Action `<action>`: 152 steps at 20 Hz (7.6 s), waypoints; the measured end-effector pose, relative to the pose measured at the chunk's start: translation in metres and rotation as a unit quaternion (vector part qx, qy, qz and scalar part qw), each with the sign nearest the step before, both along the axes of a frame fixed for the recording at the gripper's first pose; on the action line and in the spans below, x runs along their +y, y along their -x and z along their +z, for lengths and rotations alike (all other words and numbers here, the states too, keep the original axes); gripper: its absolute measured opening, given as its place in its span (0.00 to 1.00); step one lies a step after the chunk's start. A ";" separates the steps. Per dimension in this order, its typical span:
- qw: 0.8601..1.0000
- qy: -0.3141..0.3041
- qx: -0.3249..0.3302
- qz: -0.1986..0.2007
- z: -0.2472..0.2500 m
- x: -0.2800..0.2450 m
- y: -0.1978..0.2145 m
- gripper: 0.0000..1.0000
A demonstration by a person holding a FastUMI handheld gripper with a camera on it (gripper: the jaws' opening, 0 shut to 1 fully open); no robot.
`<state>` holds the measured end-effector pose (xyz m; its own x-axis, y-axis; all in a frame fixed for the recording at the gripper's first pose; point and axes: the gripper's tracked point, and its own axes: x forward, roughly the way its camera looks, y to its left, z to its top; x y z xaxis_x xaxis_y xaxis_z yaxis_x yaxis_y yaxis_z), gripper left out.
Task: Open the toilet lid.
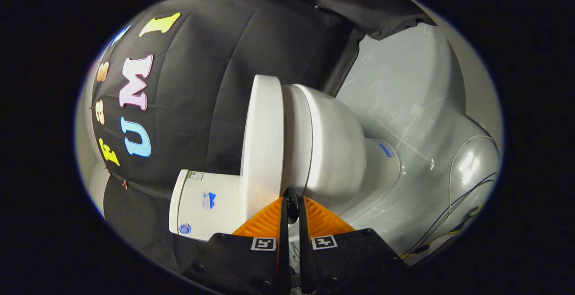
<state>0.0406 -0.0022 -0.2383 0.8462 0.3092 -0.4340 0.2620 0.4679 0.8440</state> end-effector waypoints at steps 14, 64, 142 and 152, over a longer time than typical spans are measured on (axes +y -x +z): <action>1.000 -0.023 -0.001 -0.004 0.001 0.000 -0.001 0.05; 0.937 0.340 -0.067 0.050 0.230 0.197 -0.015 0.05; 0.823 0.532 -0.194 0.055 0.320 0.170 -0.027 1.00; 0.809 0.545 -0.221 0.024 0.287 0.087 -0.027 0.99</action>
<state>0.0677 0.0846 0.0488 0.9914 -0.0166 -0.1295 0.0076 0.9975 -0.0697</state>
